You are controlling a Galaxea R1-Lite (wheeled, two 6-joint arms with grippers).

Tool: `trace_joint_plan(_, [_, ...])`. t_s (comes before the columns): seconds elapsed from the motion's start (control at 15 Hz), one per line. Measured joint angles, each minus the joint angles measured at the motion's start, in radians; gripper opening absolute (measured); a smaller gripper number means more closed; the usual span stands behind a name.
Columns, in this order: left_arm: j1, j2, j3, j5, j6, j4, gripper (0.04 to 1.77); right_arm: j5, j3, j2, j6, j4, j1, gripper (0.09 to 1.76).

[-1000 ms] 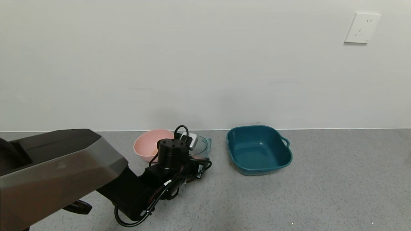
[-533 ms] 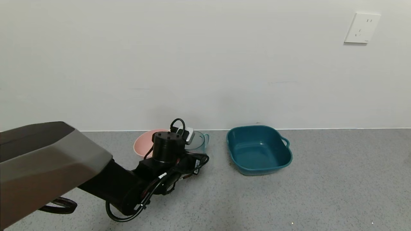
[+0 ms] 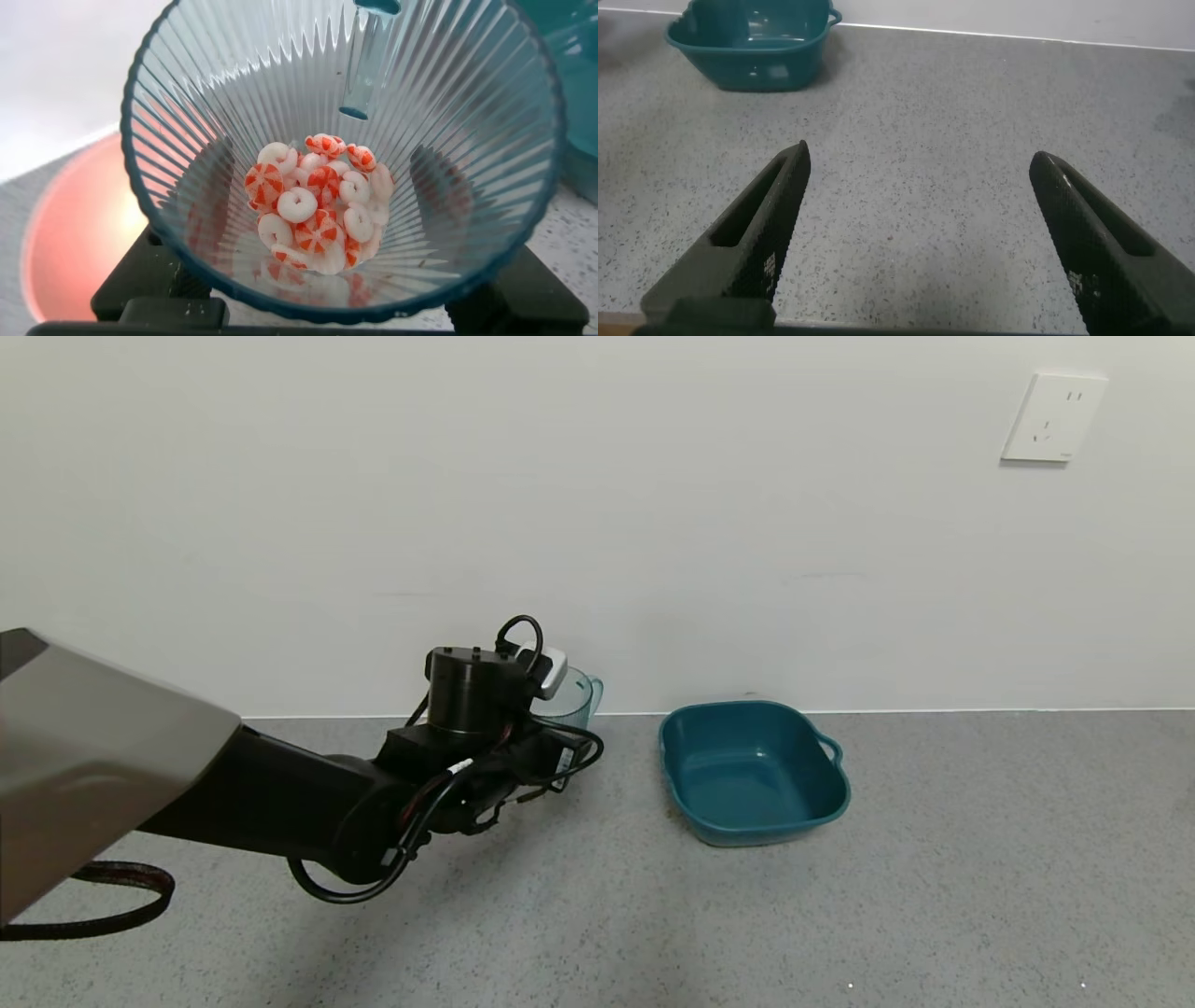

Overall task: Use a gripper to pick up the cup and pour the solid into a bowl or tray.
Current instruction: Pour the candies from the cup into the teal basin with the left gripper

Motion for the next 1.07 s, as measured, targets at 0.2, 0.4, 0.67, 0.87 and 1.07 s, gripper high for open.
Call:
trace_joint_plan(0.2, [-0.009,-0.013,-0.041,0.038,0.099,0.015,1.30,0.000,0.000,0.000,0.000,0.000,0.000,1.71])
trace_joint_plan(0.4, [-0.031,-0.015,-0.071,0.097,0.189,0.018,1.30,0.000,0.000,0.000,0.000,0.000,0.000,1.71])
trace_joint_plan(0.67, [-0.050,-0.011,-0.097,0.128,0.341,0.020,1.30,0.000,0.000,0.000,0.000,0.000,0.000,1.71])
trace_joint_plan(0.87, [-0.069,0.004,-0.174,0.168,0.401,0.097,1.30,0.000,0.000,0.000,0.000,0.000,0.000,1.71])
trace_joint_plan(1.07, [-0.078,0.019,-0.268,0.174,0.466,0.190,1.30,0.000,0.000,0.000,0.000,0.000,0.000,1.71])
